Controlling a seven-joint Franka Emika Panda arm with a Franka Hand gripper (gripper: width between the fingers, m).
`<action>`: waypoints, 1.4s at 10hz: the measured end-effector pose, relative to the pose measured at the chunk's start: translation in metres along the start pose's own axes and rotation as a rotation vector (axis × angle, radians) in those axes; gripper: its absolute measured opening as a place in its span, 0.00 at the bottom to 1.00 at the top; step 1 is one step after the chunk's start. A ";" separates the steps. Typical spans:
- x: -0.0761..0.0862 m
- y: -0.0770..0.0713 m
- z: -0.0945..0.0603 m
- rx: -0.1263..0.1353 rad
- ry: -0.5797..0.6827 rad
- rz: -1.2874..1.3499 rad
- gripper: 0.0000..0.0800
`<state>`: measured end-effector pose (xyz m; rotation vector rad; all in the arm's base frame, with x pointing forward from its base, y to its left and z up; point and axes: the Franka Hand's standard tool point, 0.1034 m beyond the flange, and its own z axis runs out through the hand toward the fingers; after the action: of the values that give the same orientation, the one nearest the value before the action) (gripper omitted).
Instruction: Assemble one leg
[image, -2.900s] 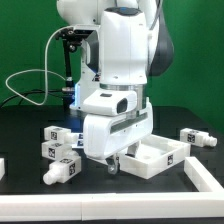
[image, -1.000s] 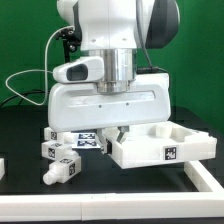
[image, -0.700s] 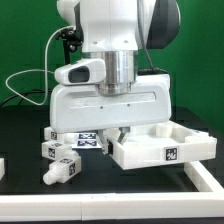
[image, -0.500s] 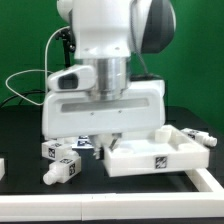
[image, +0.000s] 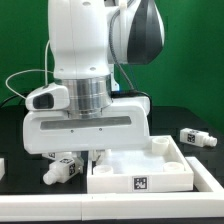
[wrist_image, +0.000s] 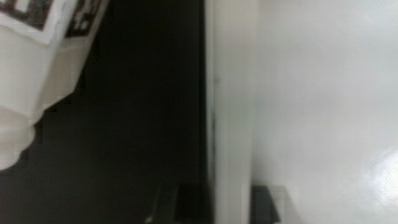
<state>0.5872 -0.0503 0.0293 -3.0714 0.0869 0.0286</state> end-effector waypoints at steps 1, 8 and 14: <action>-0.001 0.000 0.001 0.000 -0.002 0.000 0.07; 0.014 -0.027 0.025 -0.013 0.014 -0.004 0.07; 0.014 -0.025 0.022 -0.046 0.009 -0.068 0.48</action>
Offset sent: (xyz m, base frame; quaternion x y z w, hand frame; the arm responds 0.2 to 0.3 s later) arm 0.0290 0.0202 -0.0158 -0.0155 0.0354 0.0033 0.9992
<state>0.6018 -0.0246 0.0093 -3.1180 -0.0185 0.0131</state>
